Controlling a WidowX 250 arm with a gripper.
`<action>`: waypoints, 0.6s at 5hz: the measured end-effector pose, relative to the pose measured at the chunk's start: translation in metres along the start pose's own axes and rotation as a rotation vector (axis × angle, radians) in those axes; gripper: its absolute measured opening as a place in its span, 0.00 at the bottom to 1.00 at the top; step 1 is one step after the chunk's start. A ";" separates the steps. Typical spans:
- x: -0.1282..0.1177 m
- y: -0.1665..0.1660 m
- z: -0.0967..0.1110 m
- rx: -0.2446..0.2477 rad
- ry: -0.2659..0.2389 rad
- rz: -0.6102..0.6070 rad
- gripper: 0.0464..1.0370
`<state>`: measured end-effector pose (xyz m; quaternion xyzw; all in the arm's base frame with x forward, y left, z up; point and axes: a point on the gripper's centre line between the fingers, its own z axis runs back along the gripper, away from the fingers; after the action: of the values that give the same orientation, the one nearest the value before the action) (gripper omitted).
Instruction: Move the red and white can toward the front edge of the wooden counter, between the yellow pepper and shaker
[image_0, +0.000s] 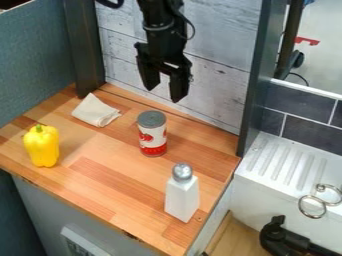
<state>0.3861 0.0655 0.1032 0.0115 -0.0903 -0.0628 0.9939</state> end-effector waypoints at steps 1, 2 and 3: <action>0.009 0.001 -0.004 -0.009 -0.013 -0.021 0.97; 0.013 0.002 -0.014 -0.019 0.005 -0.017 0.97; 0.014 0.009 -0.030 -0.030 0.051 0.005 0.97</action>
<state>0.4067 0.0731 0.0767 -0.0021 -0.0640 -0.0615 0.9961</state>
